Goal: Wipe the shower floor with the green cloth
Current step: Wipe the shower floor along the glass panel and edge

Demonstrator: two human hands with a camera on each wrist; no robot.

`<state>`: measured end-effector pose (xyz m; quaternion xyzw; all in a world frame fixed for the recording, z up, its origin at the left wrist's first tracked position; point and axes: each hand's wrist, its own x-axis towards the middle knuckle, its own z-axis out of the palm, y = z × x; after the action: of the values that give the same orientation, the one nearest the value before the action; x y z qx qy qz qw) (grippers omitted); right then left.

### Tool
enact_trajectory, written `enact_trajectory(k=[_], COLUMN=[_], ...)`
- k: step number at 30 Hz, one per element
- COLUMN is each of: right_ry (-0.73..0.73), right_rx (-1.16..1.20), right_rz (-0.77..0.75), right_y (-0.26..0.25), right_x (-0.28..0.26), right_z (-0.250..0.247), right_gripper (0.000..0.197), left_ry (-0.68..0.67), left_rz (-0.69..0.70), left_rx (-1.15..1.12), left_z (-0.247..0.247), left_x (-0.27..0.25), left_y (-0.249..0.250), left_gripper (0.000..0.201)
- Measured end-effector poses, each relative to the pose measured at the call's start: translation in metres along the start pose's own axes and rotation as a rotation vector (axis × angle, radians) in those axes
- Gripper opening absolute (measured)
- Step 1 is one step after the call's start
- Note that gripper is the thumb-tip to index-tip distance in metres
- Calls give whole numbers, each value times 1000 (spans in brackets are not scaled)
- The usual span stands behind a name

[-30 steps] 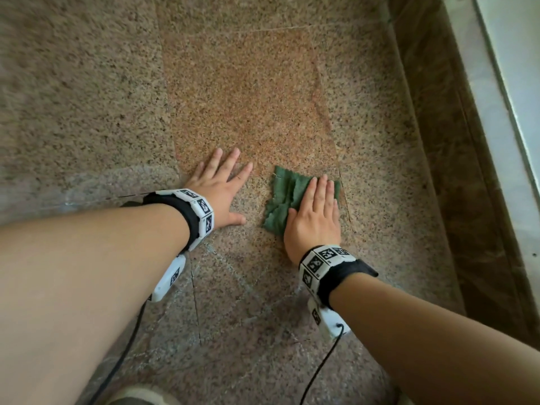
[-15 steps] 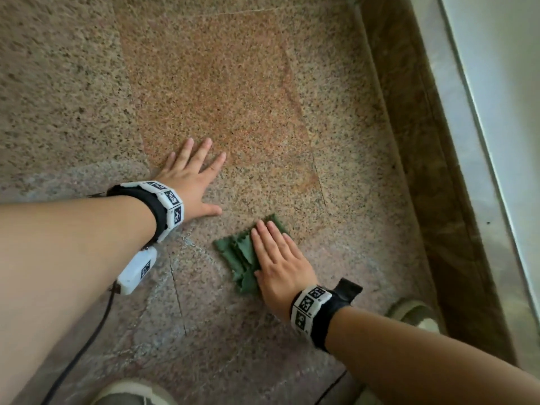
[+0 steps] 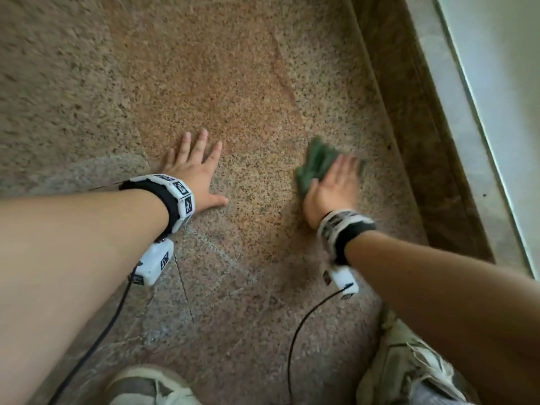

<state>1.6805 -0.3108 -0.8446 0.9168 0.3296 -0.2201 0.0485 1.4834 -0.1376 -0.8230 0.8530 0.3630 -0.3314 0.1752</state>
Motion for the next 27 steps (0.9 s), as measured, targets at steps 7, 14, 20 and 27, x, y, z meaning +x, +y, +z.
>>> enact_trajectory(k=[7, 14, 20, 27], right_ry=[-202, -143, -37, -83], right_rx=[-218, -316, 37, -18], right_rz=[-839, -695, -13, -347], right_y=[-56, 55, -20, -113], right_x=[-113, -73, -11, -4], right_z=[59, 25, 4, 6], right_gripper=[75, 74, 76, 76], left_ry=[9, 12, 36, 45], left_rz=[8, 15, 32, 75], left_rx=[14, -27, -46, -63], left_z=[0, -1, 1, 0], left_x=[0, 0, -2, -1], left_y=[-1, -2, -4, -10], left_gripper=[115, 116, 117, 115])
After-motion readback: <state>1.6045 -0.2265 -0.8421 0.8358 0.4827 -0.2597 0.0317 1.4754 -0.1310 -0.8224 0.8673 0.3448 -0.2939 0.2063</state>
